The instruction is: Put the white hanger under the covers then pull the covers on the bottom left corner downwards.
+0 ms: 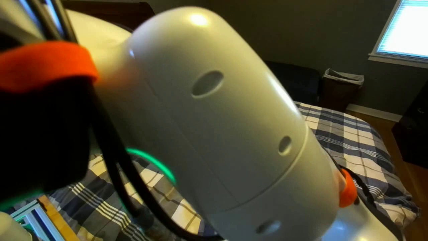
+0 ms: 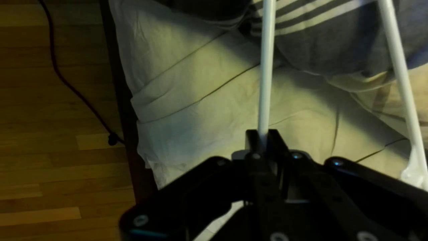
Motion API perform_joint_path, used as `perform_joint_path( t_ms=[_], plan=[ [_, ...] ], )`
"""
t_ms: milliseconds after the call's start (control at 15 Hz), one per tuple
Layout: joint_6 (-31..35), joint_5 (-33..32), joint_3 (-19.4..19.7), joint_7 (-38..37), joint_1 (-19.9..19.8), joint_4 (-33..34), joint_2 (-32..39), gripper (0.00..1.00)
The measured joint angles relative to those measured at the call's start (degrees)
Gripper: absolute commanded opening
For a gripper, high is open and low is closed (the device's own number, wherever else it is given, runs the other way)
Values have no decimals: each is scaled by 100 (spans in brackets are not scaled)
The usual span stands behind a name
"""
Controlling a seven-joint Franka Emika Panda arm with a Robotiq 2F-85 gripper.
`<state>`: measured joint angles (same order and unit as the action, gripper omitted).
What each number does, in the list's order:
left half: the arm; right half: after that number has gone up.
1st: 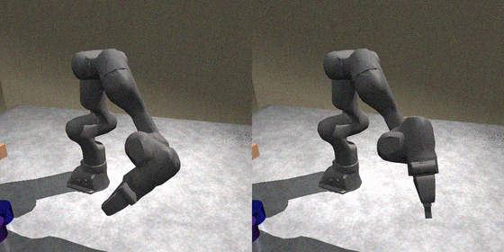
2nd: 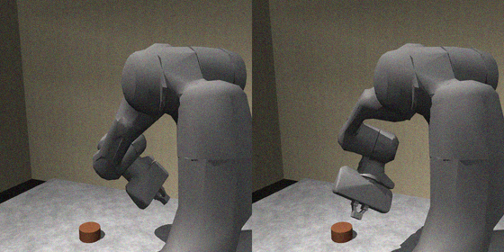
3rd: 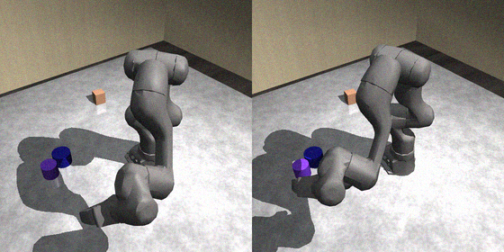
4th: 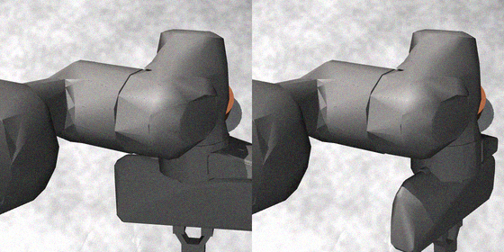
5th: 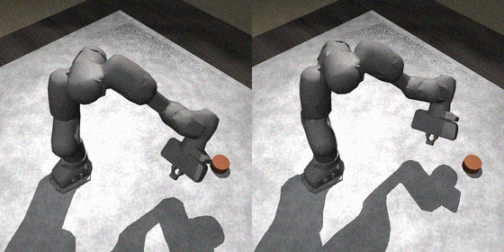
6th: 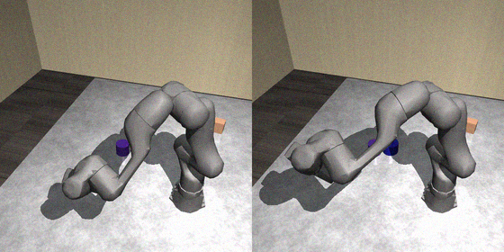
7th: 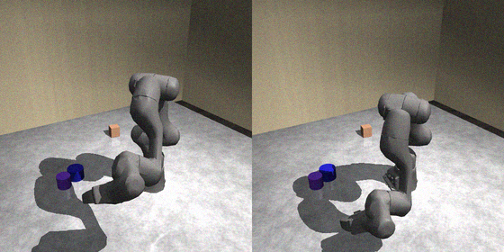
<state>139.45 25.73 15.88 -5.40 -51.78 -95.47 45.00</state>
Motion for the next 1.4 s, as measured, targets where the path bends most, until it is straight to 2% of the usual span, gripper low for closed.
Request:
perform_joint_path(
  t_ms=[667,1400],
  plan=[
    [-367,-147,10,-611,-733,1414,869,2],
    [-368,-565,17,-1655,-727,2430,1543,2]
  ],
)
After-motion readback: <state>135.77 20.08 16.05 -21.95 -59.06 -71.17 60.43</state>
